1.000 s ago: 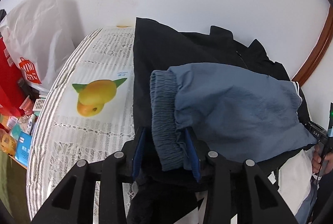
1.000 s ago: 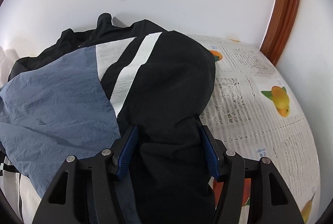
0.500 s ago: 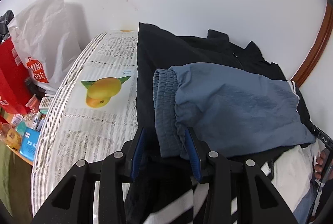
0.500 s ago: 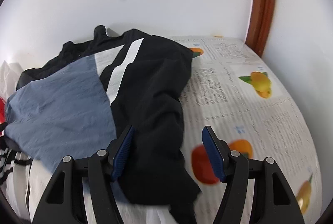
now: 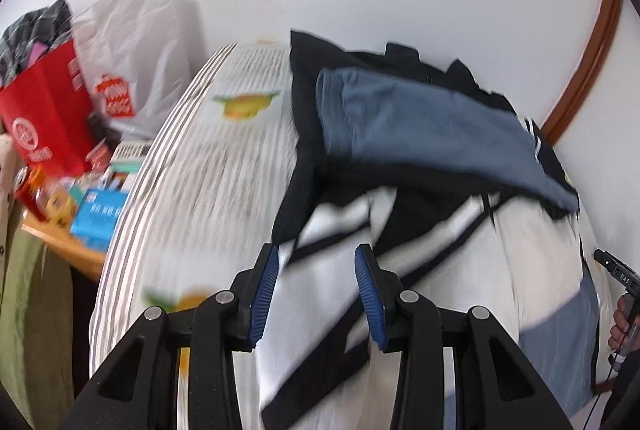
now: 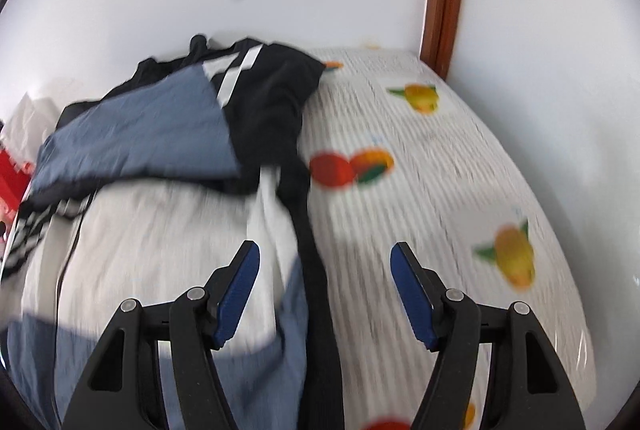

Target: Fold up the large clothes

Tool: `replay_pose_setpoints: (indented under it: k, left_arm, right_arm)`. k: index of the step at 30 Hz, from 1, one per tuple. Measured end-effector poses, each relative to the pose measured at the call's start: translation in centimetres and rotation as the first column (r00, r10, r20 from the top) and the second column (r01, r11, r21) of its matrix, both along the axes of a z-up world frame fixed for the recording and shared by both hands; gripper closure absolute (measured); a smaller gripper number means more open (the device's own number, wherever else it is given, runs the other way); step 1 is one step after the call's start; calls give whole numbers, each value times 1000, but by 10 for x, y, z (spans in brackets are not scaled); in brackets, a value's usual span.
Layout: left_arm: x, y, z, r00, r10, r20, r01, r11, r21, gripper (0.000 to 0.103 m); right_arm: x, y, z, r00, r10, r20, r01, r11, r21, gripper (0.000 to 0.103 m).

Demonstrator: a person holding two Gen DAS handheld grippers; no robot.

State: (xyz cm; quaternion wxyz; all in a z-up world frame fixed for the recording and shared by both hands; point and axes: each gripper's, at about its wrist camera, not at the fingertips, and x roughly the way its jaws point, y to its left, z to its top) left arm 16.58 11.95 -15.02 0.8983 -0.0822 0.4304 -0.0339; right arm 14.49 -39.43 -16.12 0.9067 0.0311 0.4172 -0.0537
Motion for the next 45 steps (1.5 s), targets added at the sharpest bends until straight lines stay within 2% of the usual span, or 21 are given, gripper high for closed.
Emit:
replay_pose_setpoints:
  k: [3,9,15,21,23,24,25,26,27,28,29,32,36,42,45]
  left_arm:
    - [-33,8,-10,1000,12,-15,-12,1000,-3,50]
    - [-90,18,-29,999,6,-35,-6,1000,-17,49]
    - [-127,14,-45,998,-33,-60,30,999,-37,48]
    - [-147,-1,-49,998,-58,-31,58,998,8,48]
    - [-148,-4,-50,998,-62,-27,62,998,25,51]
    - [-148,-6,-50,997,-68,-25,68,997,22,60]
    - [-148,-8,-50,997,-71,-27,71,997,23,72]
    - [-148,-8,-50,997,-70,-31,71,997,18,77]
    - [-147,-7,-50,997,-60,-39,60,998,9,84]
    - [-148,-5,-49,998,-53,-42,52,999,-10,91]
    - [-148,-2,-47,998,-52,-41,50,998,-40,94]
    - [-153,3,-34,998,-56,-20,54,995,-88,96]
    - [-165,13,-4,995,-89,54,97,979,-177,97]
    - [-178,23,37,975,-96,199,137,969,-205,97]
    - [-175,20,52,964,-101,246,148,972,-183,97]
  right_arm:
    - [-27,0,-14,1000,12,-23,-12,1000,22,34]
    - [-80,4,-34,999,38,-24,-37,998,59,33]
    - [-112,9,-45,997,66,-34,-63,993,95,33]
    - [-131,29,-51,993,119,-21,-118,992,43,33]
    - [-130,34,-52,994,108,-16,-108,994,17,34]
    - [-129,36,-51,994,107,-10,-107,994,13,41]
    - [-129,38,-50,993,119,-4,-119,993,23,60]
    - [-128,38,-49,991,131,-1,-131,991,32,73]
    - [-127,39,-48,990,142,-6,-141,989,47,96]
    - [-126,38,-47,990,142,-4,-141,988,54,96]
    - [-126,36,-45,990,140,4,-140,989,57,97]
    - [-134,29,-30,989,139,45,-142,987,69,98]
    - [-156,19,2,979,162,127,-171,984,59,99]
    - [-171,-8,46,960,129,250,-164,978,126,99]
    - [-164,-15,62,951,109,289,-162,973,165,99]
